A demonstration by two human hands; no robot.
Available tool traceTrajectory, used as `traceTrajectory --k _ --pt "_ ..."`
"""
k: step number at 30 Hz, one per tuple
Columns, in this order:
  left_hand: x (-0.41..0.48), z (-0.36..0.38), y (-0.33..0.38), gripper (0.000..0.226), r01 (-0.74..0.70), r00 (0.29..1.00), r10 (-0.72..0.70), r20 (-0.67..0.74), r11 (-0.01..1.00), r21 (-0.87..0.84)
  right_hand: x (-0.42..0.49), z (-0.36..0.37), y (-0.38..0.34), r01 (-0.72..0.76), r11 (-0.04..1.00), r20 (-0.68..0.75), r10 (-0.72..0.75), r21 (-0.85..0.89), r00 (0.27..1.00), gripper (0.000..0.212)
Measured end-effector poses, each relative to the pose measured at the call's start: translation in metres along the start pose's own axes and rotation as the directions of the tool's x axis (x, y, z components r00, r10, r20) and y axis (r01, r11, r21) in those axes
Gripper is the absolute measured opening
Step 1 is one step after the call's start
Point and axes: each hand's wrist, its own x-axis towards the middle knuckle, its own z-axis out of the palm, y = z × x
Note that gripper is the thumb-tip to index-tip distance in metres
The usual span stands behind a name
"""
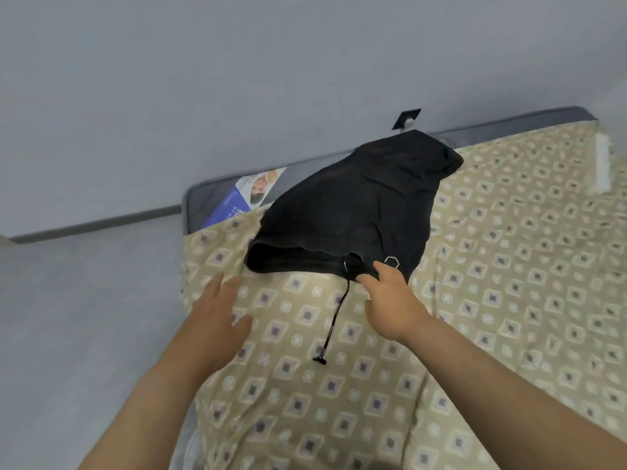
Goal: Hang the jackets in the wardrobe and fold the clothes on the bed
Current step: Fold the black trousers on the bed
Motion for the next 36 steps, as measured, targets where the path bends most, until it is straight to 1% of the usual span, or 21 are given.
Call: traceTrajectory --k 2,3,4,6,7,8,11,12,13,15,16,17,18,20,22,24,27,30,32,34,36 --pt "0.037 0.026 0.0 0.072 -0.026 0.999 0.026 -0.02 1.0 0.011 0.038 0.02 0.027 0.008 0.999 0.023 -0.007 -0.038 1.0 0.058" --pt "0.057 0.037 0.0 0.071 -0.046 0.998 0.047 -0.044 0.999 0.008 0.056 0.03 0.039 -0.019 0.998 0.043 0.021 -0.055 0.999 0.062" --pt "0.073 0.047 0.0 0.071 -0.056 0.995 0.057 -0.078 0.998 0.011 0.072 0.04 0.049 -0.056 0.996 0.065 0.061 -0.068 0.996 0.062" --pt "0.102 0.071 -0.005 0.072 -0.056 0.988 0.06 -0.145 0.998 0.033 0.094 0.062 0.066 -0.151 0.988 0.095 0.154 -0.036 0.984 0.054" --pt "0.112 0.083 -0.009 0.073 -0.043 0.984 0.048 -0.173 0.999 0.029 0.102 0.072 0.07 -0.179 0.983 0.069 0.181 -0.029 0.981 0.049" --pt "0.12 0.095 -0.014 0.075 -0.04 0.98 0.041 -0.197 0.999 0.012 0.108 0.083 0.075 -0.196 0.98 0.008 0.196 -0.034 0.981 0.049" --pt "0.143 0.119 -0.026 0.077 -0.091 0.933 0.094 -0.349 0.996 0.024 0.121 0.104 0.086 -0.224 0.974 -0.152 0.215 -0.04 0.965 0.067" --pt "0.151 0.121 -0.028 0.075 -0.119 0.903 0.121 -0.413 0.992 0.031 0.124 0.108 0.09 -0.212 0.976 -0.18 0.198 -0.057 0.963 0.066" --pt "0.16 0.122 -0.029 0.074 -0.134 0.873 0.122 -0.473 0.991 0.007 0.125 0.11 0.094 -0.189 0.978 -0.203 0.168 -0.09 0.965 0.061" --pt "0.172 0.123 -0.026 0.073 -0.09 0.845 0.023 -0.535 0.991 -0.099 0.127 0.11 0.104 -0.157 0.981 -0.245 0.125 -0.115 0.961 0.042" --pt "0.176 0.125 -0.026 0.067 -0.052 0.842 -0.014 -0.54 0.993 -0.106 0.127 0.109 0.107 -0.151 0.984 -0.269 0.119 -0.1 0.956 0.033" --pt "0.179 0.128 -0.028 0.055 -0.027 0.848 0.003 -0.53 0.999 -0.038 0.126 0.109 0.109 -0.153 0.986 -0.29 0.126 -0.072 0.949 0.025" --pt "0.18 0.131 -0.03 0.041 -0.027 0.857 0.061 -0.511 0.997 0.073 0.126 0.109 0.11 -0.157 0.987 -0.311 0.136 -0.044 0.941 0.02" --pt "0.18 0.135 -0.032 0.028 -0.065 0.871 0.166 -0.463 0.972 0.226 0.124 0.112 0.108 -0.168 0.986 -0.331 0.154 -0.013 0.931 0.021" --pt "0.177 0.136 -0.031 0.025 -0.096 0.874 0.216 -0.435 0.955 0.281 0.121 0.118 0.104 -0.189 0.982 -0.331 0.168 -0.032 0.928 0.025" --pt "0.168 0.141 -0.032 0.023 -0.118 0.874 0.246 -0.42 0.944 0.307 0.115 0.124 0.1 -0.217 0.974 -0.332 0.185 -0.063 0.925 0.028" --pt "0.133 0.163 -0.039 0.021 -0.154 0.863 0.275 -0.423 0.942 0.297 0.099 0.136 0.094 -0.208 0.972 -0.338 0.161 -0.107 0.927 0.032" --pt "0.082 0.198 -0.043 0.021 -0.264 0.837 0.38 -0.394 0.911 0.318 0.071 0.152 0.092 -0.191 0.974 -0.343 0.138 -0.126 0.929 0.026" --pt "0.046 0.214 -0.045 0.022 -0.297 0.809 0.433 -0.396 0.884 0.36 0.046 0.166 0.09 -0.162 0.978 -0.337 0.11 -0.13 0.935 0.023" --pt "0.009 0.227 -0.047 0.022 -0.309 0.781 0.434 -0.45 0.893 0.326 0.015 0.181 0.088 -0.152 0.978 -0.321 0.1 -0.143 0.942 0.021" --pt "-0.027 0.239 -0.052 0.018 -0.283 0.794 0.378 -0.477 0.923 0.26 -0.018 0.197 0.086 -0.14 0.978 -0.285 0.092 -0.153 0.954 0.022"
